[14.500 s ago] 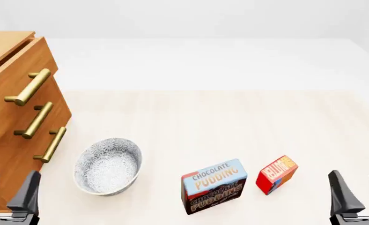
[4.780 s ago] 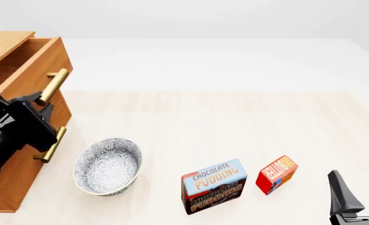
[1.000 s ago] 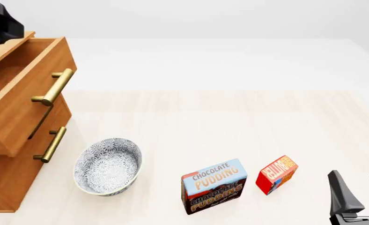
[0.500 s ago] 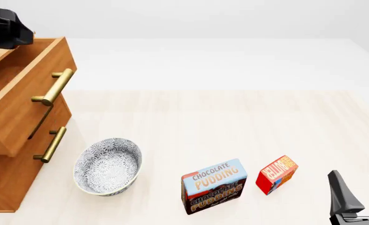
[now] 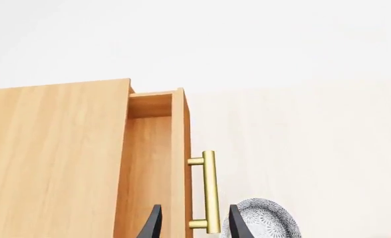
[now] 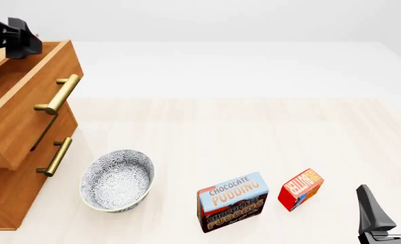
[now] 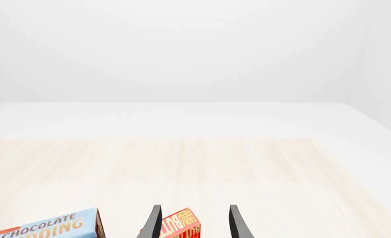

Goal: Put the butter at the back in the top drawer of the cabinet and close it.

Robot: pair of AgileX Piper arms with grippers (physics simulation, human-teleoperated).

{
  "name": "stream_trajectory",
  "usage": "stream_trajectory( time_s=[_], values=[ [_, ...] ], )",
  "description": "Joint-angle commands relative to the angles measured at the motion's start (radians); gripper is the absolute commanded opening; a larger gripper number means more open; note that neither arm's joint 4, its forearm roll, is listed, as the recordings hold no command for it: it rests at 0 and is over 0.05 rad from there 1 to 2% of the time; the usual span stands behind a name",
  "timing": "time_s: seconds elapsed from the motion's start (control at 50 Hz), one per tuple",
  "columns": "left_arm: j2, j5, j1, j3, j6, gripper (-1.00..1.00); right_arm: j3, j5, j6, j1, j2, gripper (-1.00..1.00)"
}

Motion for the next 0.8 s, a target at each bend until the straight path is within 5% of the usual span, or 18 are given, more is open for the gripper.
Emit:
stream_trajectory(
  time_s=[0.02,0.8],
  values=[
    [0.007,-0.018,0.003,0.022,-0.010,1.00,0.000,0.000,0.000,0.000,0.000,1.00],
    [0.034,-0.075,0.027,0.086,-0.018,1.00,0.000,0.000,0.000,0.000,0.000,1.00]
  ],
)
